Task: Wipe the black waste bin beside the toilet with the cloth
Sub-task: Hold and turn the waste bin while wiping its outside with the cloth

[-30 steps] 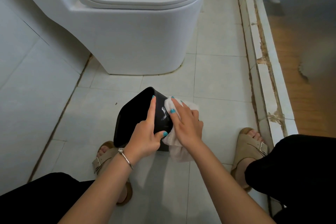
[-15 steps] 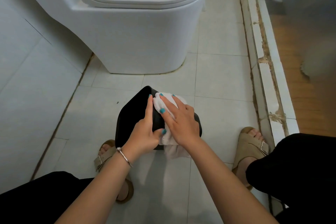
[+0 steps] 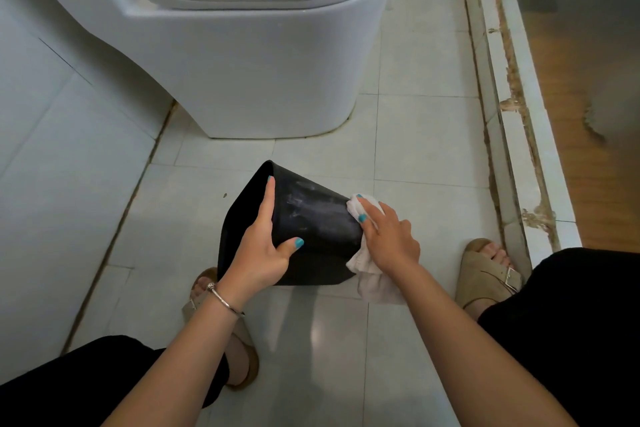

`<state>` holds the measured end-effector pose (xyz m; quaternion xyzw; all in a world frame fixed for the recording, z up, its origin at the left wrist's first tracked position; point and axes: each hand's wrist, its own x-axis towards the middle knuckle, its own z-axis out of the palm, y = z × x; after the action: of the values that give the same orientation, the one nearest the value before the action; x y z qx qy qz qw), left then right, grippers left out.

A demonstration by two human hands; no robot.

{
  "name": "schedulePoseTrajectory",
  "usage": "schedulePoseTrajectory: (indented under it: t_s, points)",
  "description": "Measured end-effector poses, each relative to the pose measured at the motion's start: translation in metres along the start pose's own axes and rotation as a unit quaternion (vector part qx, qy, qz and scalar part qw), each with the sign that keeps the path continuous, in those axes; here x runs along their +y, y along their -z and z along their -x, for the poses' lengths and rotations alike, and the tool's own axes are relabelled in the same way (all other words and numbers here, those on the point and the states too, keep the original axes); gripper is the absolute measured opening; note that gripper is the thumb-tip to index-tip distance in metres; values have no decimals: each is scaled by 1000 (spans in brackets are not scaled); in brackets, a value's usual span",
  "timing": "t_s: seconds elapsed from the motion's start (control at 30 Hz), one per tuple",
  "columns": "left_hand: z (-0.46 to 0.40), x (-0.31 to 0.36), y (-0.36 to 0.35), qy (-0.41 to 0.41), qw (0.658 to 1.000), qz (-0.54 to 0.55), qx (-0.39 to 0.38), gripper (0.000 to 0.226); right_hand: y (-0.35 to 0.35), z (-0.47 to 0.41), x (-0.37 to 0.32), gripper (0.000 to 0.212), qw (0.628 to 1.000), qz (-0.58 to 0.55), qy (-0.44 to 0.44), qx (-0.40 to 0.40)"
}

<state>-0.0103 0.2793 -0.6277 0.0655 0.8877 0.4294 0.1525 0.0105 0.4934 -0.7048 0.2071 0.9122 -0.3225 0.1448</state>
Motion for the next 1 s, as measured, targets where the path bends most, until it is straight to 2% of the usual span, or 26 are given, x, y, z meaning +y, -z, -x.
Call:
schedulePoseTrajectory:
  t_s: [0.1,0.17,0.33,0.43,0.73,0.9,1.0]
  points:
    - [3,-5,4,3,1000,-2,6,105,0,2,-9,40,1000,26,-3,-2]
    - [6,-8,2,0,1000,-2,13,106,1,7,-26,40,999,46,25,5]
    - [9,-1,-5,-17,1000,0,1,105,8,28,-97,40,978,74,190,39]
    - [12,0,-4,-19,1000,-3,16,103,8,33,-116,39,969,75,234,35]
    - [19,-3,-4,-17,1000,18,-9,106,4,19,-95,40,980,57,188,38]
    - [20,-8,1,-11,1000,9,4,105,4,-5,-63,41,990,77,122,-1]
    - [20,-8,7,-15,999,30,-21,105,6,-14,-38,40,994,82,64,-21]
